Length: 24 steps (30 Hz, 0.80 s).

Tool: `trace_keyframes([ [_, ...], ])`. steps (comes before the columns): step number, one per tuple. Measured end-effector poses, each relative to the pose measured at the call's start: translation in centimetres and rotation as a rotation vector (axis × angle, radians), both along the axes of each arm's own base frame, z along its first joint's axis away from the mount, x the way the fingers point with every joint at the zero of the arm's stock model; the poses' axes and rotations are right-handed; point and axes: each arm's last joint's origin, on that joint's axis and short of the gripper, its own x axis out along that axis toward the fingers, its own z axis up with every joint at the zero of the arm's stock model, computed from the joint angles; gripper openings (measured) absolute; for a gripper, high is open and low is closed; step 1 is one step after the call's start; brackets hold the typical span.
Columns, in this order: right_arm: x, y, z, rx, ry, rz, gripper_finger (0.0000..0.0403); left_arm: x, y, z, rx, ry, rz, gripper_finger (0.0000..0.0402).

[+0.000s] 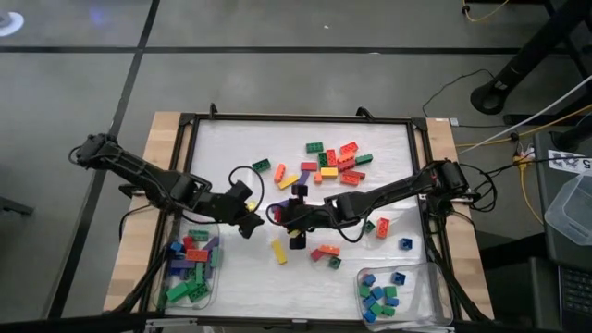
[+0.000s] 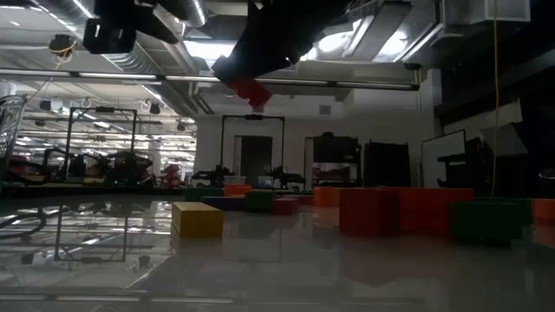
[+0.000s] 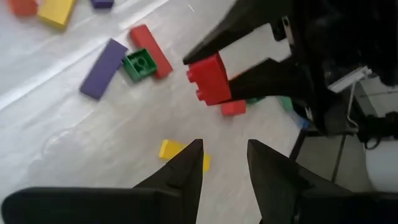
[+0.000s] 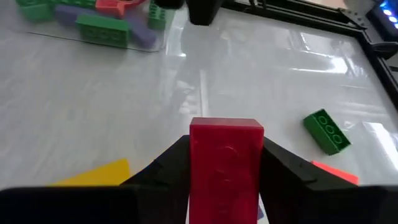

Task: Sort blocks by size
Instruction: Put the large red game piece into the left transparent bin

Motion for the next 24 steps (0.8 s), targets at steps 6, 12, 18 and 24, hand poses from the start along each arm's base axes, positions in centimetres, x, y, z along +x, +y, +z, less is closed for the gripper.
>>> trace_keyframes([
  [6,0.0,-0.2,0.1,-0.048,-0.017,-0.048,0.0149,0.9,0.7,-0.8,0.054,0.031,0.006,0.0114],
  [12,0.1,-0.2,0.2,-0.068,-0.030,-0.049,0.0150,1.3,1.6,-1.0,0.139,0.043,-0.027,0.0114],
  [18,0.1,-0.2,0.2,-0.068,-0.031,-0.048,0.0150,1.4,2.3,-1.0,0.137,0.050,0.006,0.0125],
  [24,0.1,-0.2,0.2,-0.068,-0.029,-0.047,0.0151,1.8,2.3,-1.3,0.137,0.049,0.011,0.0190],
])
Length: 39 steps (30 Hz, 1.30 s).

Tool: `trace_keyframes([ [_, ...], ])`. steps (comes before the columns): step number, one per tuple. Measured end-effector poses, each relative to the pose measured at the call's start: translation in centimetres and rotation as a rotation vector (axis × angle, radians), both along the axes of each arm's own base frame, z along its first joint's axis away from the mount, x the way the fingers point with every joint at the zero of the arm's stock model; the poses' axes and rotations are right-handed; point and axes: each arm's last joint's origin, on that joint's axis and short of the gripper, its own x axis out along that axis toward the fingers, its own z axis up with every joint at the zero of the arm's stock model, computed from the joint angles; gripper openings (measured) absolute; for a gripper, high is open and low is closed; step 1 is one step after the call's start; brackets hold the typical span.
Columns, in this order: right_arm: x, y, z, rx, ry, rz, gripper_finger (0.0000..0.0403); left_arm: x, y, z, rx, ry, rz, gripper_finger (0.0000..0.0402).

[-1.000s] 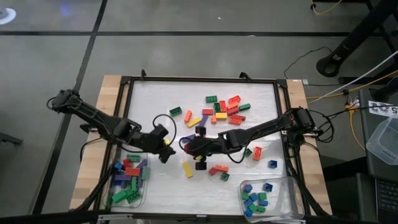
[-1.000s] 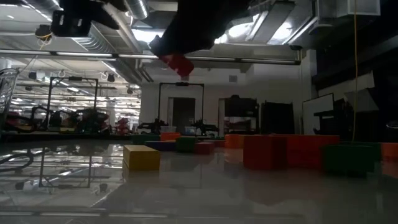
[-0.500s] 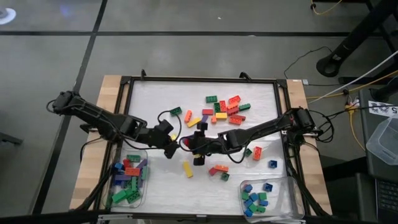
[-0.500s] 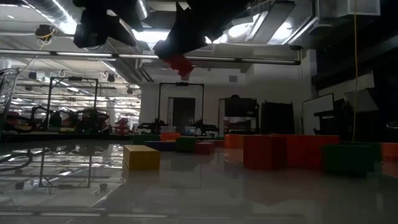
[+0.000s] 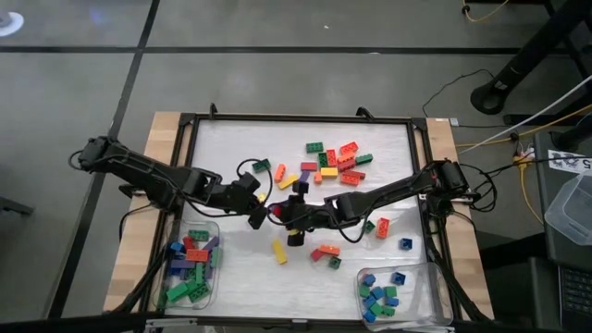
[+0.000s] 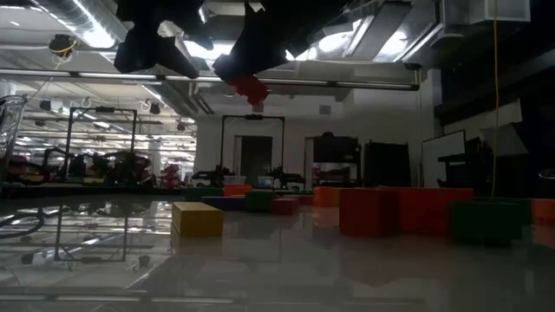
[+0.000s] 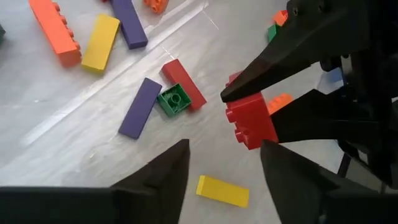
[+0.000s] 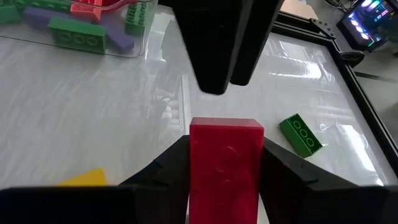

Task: Sort blocks by size
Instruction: Put the large red game piece into the left transparent bin

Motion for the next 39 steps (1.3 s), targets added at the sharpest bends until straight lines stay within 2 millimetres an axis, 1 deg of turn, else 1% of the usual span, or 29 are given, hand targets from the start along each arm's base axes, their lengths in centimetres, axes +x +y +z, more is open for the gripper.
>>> trace_keyframes([
  [3,0.0,0.0,0.0,0.001,-0.004,0.000,0.0151,0.7,-0.2,-0.2,-0.007,-0.031,-0.001,0.0218],
  [7,0.1,0.0,0.2,0.006,-0.022,0.000,0.0151,1.7,-0.4,-0.5,0.010,-0.065,-0.027,0.0236],
  [13,0.1,0.0,0.2,0.005,-0.019,0.000,0.0151,2.3,-0.4,-0.9,0.015,-0.065,-0.023,0.0239],
  [17,0.2,0.1,0.2,0.007,-0.028,0.000,0.0151,2.5,0.1,-1.3,0.012,-0.047,0.002,0.0239],
  [21,0.2,0.0,0.2,0.010,-0.030,-0.004,0.0151,2.6,0.6,-1.3,-0.002,-0.052,0.035,0.0238],
  [23,0.2,0.0,0.2,0.011,-0.030,-0.004,0.0151,2.6,0.6,-1.3,0.006,-0.050,0.029,0.0226],
  [25,0.2,0.0,0.2,0.011,-0.030,-0.005,0.0151,2.6,0.6,-1.3,0.020,-0.051,0.016,0.0203],
  [27,0.2,0.0,0.2,0.013,-0.031,-0.003,0.0151,2.7,0.6,-1.2,0.033,-0.053,0.002,0.0170],
  [32,0.1,0.0,0.2,0.012,-0.023,0.001,0.0157,2.6,0.5,-1.2,0.040,-0.047,-0.025,0.0071],
  [35,0.2,0.1,0.2,0.018,-0.027,0.003,0.0166,2.6,0.5,-1.2,0.020,-0.044,-0.048,0.0069],
  [39,0.2,0.1,0.2,0.025,-0.032,0.009,0.0181,2.5,0.5,-1.1,0.050,-0.035,-0.099,0.0069],
])
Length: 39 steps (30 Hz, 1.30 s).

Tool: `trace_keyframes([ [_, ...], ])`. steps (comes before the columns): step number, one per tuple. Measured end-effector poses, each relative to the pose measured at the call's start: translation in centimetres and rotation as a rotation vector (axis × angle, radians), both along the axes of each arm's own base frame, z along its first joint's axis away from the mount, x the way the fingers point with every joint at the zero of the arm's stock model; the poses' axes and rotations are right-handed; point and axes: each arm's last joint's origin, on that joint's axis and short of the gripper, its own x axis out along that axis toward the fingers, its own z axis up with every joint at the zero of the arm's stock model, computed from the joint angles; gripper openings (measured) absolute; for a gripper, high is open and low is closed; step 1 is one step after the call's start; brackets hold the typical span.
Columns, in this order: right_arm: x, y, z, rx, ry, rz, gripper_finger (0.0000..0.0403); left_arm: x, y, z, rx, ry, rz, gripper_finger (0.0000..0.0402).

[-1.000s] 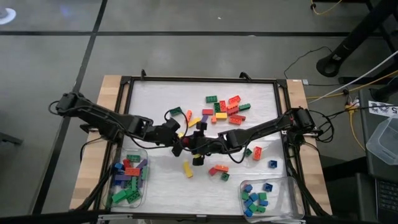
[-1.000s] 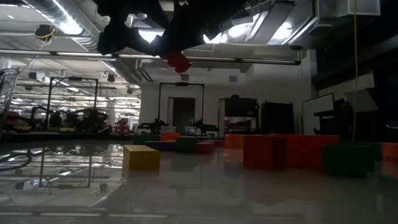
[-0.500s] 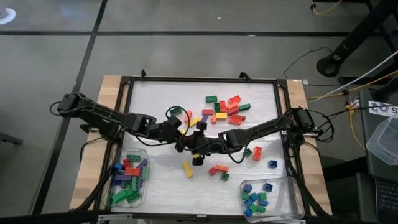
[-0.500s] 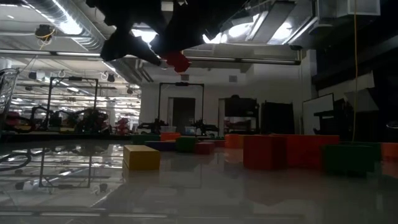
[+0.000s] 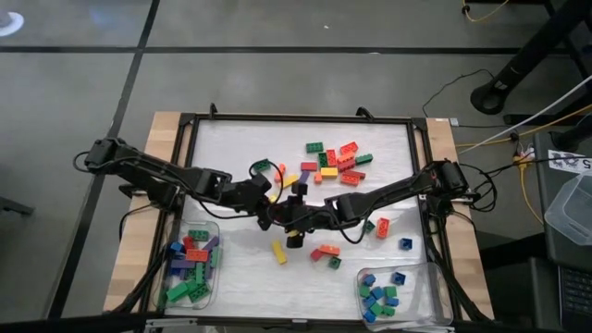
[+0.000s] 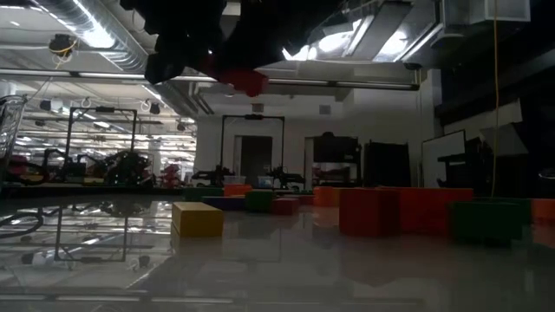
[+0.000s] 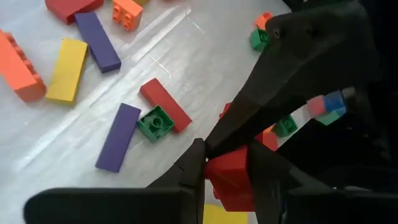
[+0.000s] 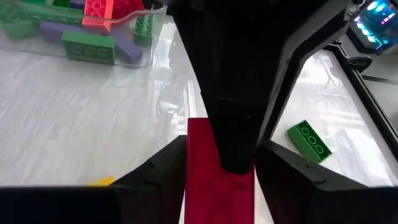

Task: Sort blocks by size
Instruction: Put the large red game piece into the left transparent bin

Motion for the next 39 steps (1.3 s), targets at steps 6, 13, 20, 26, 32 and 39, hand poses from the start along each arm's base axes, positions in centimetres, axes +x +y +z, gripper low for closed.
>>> trace_keyframes([
  [6,0.0,0.0,0.0,0.006,-0.005,-0.005,0.0213,-0.7,0.1,0.5,0.039,0.012,-0.068,0.0069],
  [13,-0.2,-0.1,0.0,0.025,0.013,-0.015,0.0237,-3.2,0.5,2.0,0.030,0.043,-0.107,0.0069],
  [20,-0.6,0.2,-0.6,0.149,0.103,0.055,0.0238,-8.3,0.1,3.8,-0.212,0.174,-0.360,0.0075],
  [26,-1.3,0.2,-1.4,0.180,0.207,0.093,0.0238,-12.8,-1.1,3.9,-0.415,0.427,-0.399,0.0087],
  [32,-1.4,-0.2,-1.6,0.169,0.239,0.089,0.0238,-14.7,-1.7,3.2,-0.419,0.610,-0.262,0.0091],
  [39,-0.4,-2.2,-4.0,0.189,0.305,0.050,0.0238,-14.6,-2.5,2.6,-0.363,0.669,-0.235,0.0144],
])
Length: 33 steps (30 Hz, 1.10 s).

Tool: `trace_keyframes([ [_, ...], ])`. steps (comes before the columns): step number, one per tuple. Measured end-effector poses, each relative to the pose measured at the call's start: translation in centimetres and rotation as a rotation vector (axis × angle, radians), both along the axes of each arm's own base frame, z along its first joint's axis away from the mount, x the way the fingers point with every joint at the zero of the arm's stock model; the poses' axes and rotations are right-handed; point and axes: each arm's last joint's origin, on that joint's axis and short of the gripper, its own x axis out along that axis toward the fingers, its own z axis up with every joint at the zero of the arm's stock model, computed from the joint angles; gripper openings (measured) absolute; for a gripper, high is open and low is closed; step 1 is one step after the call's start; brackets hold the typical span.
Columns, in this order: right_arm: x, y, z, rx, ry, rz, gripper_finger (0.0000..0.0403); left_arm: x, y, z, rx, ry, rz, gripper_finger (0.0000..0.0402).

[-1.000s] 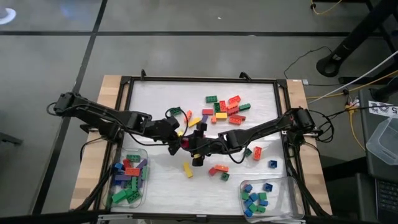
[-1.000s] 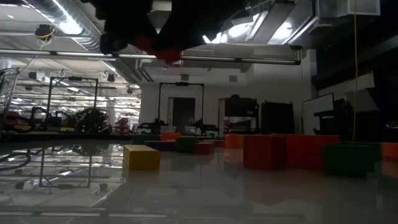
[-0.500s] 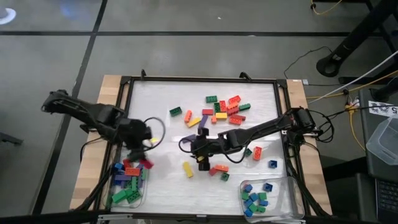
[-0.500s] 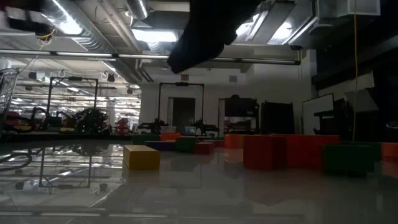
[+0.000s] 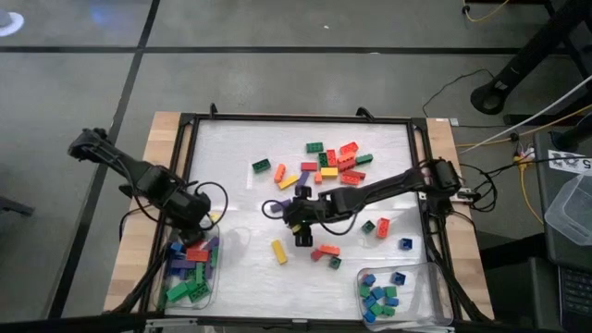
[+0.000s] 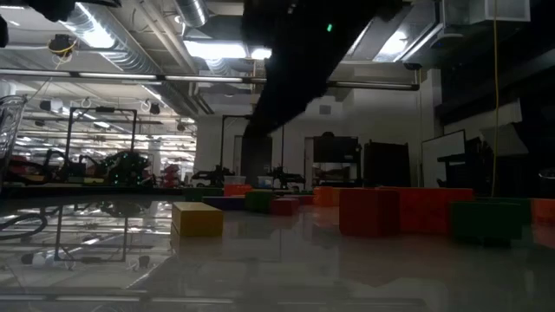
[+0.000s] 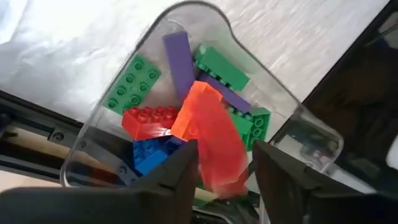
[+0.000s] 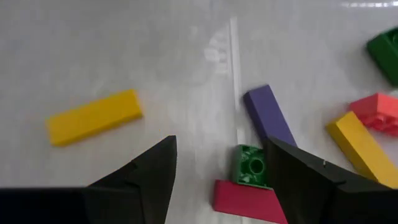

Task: Sort blocks by size
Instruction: Put the large red game piece into the left transparent bin, then put the small green game piece into the right transparent bin

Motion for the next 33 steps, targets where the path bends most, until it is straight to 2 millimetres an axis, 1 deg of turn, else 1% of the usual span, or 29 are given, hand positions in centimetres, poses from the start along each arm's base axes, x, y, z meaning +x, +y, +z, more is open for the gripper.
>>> trace_keyframes([
  [4,0.5,-1.4,-1.4,-0.005,0.036,-0.034,0.0238,0.3,-0.4,-0.3,0.015,0.017,-0.017,0.0179],
  [7,0.7,-2.2,-2.2,-0.010,0.070,-0.053,0.0238,0.5,-0.5,-0.5,0.024,0.023,-0.032,0.0194],
  [14,0.7,-3.8,-3.6,0.039,0.138,-0.103,0.0238,0.6,-0.6,-0.6,0.032,0.013,-0.053,0.0202],
  [20,1.1,-4.0,-4.5,0.073,0.145,-0.103,0.0238,0.6,-0.5,-0.6,0.060,-0.008,-0.061,0.0202],
  [26,1.0,-3.9,-5.5,0.068,0.184,-0.102,0.0238,0.7,-0.4,-0.6,0.107,-0.041,-0.078,0.0202],
  [28,1.3,-3.9,-5.8,0.069,0.172,-0.102,0.0237,0.8,-0.4,-0.6,0.126,-0.057,-0.092,0.0202],
  [30,1.1,-3.9,-6.1,0.067,0.192,-0.103,0.0227,0.8,-0.3,-0.6,0.147,-0.073,-0.100,0.0202],
  [33,1.3,-3.9,-6.3,0.069,0.187,-0.102,0.0196,1.0,-0.4,-0.5,0.156,-0.104,-0.104,0.0202],
])
